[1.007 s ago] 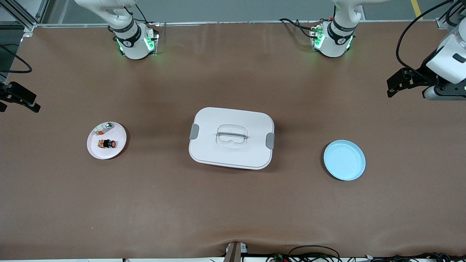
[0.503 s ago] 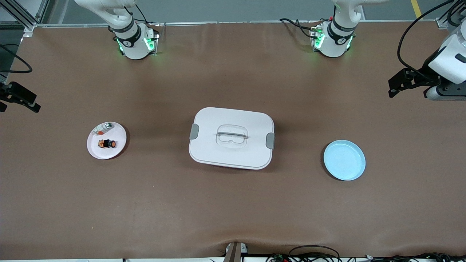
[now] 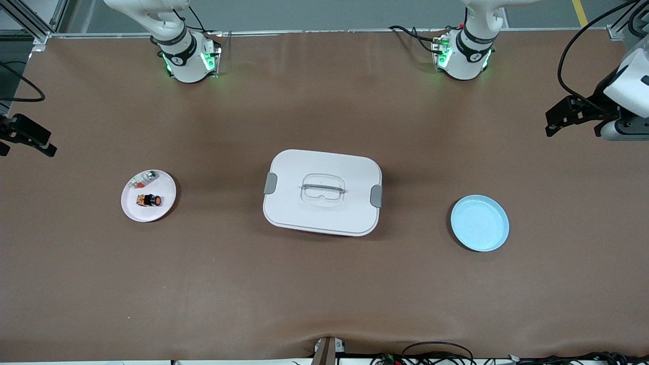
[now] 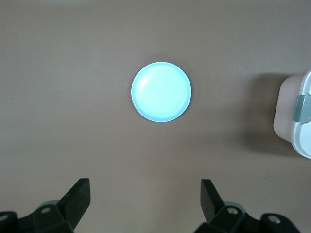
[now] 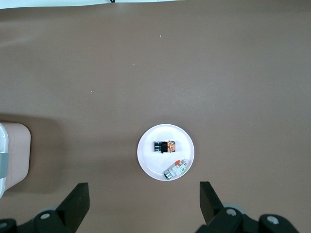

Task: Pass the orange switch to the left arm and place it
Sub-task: 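Move the right gripper out toward the white plate with the switch, then lower the right gripper over the orange switch on the white plate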

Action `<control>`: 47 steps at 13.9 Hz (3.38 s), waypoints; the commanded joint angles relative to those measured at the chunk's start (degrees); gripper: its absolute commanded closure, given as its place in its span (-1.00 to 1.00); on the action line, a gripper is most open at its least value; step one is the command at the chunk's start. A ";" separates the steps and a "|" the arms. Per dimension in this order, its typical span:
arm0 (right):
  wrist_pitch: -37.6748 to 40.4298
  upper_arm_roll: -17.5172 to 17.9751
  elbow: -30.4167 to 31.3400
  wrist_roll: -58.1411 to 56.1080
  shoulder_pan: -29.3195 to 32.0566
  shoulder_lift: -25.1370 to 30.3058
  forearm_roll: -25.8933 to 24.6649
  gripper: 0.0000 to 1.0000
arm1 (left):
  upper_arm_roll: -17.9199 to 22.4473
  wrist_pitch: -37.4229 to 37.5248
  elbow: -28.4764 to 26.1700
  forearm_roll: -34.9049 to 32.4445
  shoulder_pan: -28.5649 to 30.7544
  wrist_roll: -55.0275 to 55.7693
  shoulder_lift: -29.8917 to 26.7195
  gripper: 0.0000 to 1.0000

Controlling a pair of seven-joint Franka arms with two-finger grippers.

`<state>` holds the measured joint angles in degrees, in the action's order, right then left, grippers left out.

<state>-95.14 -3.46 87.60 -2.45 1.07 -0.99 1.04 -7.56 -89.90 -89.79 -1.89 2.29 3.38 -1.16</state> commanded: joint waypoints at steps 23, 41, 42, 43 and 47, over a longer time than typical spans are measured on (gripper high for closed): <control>-34.91 -0.41 35.26 -19.16 4.54 -6.12 -0.33 -1.00 | -0.52 0.86 0.84 0.22 0.08 0.05 0.55 -1.00; -50.67 -0.32 36.24 -6.28 3.32 -21.33 2.39 -1.00 | -0.35 0.78 1.02 0.39 0.26 -0.21 0.72 -1.00; -50.84 -0.24 36.24 -4.34 3.06 -21.68 2.39 -1.00 | -0.35 0.60 1.02 0.48 0.26 -0.13 0.81 -1.00; -51.36 -0.23 36.24 -3.62 2.79 -22.03 2.39 -1.00 | -0.35 0.60 1.11 0.48 0.26 -0.13 0.81 -1.00; -53.30 -0.23 36.41 -3.53 2.79 -23.53 2.48 -1.00 | -0.35 0.43 0.93 0.48 0.26 -0.21 0.98 -1.00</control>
<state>-147.65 -3.80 124.14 -6.80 4.01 -23.67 2.55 -7.83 -89.81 -90.01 -1.89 2.26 3.42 -0.95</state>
